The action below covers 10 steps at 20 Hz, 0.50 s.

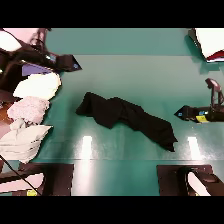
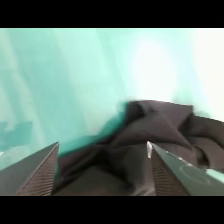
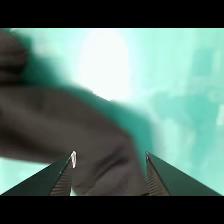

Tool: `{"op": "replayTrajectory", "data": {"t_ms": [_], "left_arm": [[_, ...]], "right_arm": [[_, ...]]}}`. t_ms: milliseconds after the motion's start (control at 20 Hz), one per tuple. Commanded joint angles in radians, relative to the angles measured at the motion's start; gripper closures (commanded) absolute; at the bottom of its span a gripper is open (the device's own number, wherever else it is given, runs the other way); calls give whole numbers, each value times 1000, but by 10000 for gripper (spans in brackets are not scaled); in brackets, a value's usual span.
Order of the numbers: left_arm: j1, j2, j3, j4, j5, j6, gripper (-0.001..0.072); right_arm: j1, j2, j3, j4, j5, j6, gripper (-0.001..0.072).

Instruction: Fold the shirts.

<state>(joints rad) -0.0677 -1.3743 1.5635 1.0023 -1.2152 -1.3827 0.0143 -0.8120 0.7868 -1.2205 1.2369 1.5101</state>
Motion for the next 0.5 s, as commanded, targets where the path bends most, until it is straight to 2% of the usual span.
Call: {"op": "replayTrajectory", "data": {"t_ms": [0, 200, 450], "left_arm": [[65, 2, 88, 55, -167, -13, 58], [23, 9, -15, 15, -203, -13, 58], [-171, 27, -208, 33, -147, -19, 58]], "right_arm": [[-1, -43, 127, -105, 26, -1, 204], [49, 7, 180, -107, 8, 0, 204], [96, 32, 175, -107, -6, 0, 204]]}}
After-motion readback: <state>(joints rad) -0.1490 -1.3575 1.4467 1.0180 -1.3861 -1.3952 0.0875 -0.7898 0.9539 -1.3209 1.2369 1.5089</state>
